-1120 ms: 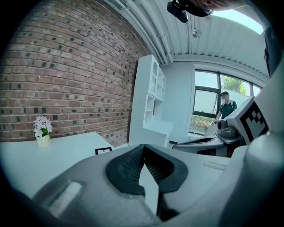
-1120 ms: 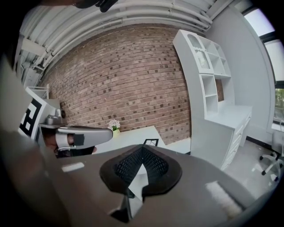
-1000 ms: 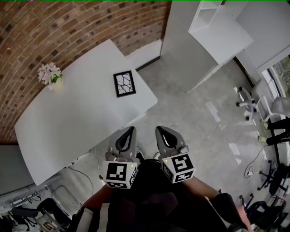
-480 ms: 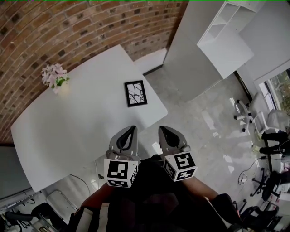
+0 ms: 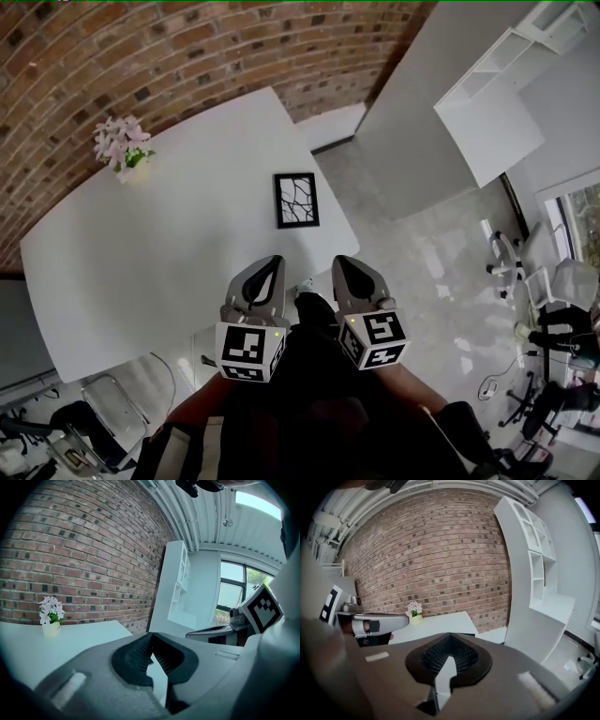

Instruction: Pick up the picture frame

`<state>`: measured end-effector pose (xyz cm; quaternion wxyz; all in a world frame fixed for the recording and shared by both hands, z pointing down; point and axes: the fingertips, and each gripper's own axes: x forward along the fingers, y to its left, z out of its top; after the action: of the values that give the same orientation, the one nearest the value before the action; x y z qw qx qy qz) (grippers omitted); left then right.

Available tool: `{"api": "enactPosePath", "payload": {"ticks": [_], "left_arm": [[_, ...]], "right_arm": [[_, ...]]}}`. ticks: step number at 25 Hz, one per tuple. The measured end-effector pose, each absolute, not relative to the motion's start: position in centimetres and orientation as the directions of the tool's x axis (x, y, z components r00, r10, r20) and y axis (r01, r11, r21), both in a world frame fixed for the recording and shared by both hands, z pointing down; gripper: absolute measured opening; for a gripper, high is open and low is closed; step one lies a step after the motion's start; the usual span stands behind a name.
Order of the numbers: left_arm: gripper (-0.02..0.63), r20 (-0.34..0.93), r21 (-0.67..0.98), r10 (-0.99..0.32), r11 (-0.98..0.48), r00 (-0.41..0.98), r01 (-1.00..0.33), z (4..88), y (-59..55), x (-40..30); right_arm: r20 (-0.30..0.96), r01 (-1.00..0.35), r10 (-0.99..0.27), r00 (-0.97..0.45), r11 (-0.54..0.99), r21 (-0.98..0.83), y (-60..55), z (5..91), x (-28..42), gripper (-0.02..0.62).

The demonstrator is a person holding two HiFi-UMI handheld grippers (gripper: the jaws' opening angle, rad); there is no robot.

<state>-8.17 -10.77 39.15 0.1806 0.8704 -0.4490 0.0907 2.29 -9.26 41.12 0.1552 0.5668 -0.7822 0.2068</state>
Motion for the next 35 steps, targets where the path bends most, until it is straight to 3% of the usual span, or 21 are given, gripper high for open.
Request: {"api": "enactPosePath", "payload": {"ticks": [8,21,27,29,35], "left_arm": [[0.002,0.354,0.259,-0.742,-0.507,0.570,-0.822,41.2,-15.4,-7.5],[0.003,0.577,0.242,-0.681,-0.386,0.452,-0.890,50.9,-19.9,-7.3],[0.035,0.655,0.191,-0.651,-0.348,0.383,-0.918,54.7,-21.4,-7.7],[0.046,0.676,0.177,-0.637,-0.347,0.370,-0.921,55.7,-21.7,-7.7],[0.087,0.743,0.236,-0.544,-0.333,0.390,-0.913,59.5,-21.5,-6.7]], "right_arm": [[0.533,-0.934,-0.769,-0.353,0.325,-0.148,-14.9,44.0,2.0,0.002],[0.690,-0.911,-0.610,-0.389,0.368,-0.188,-18.9,52.8,2.1,0.002],[0.749,-0.909,-0.537,-0.387,0.359,-0.212,-19.9,56.4,2.7,0.003],[0.756,-0.906,-0.520,-0.396,0.358,-0.228,-20.2,57.1,2.7,0.052],[0.774,-0.903,-0.487,-0.404,0.345,-0.255,-21.1,59.1,2.8,0.060]]}}
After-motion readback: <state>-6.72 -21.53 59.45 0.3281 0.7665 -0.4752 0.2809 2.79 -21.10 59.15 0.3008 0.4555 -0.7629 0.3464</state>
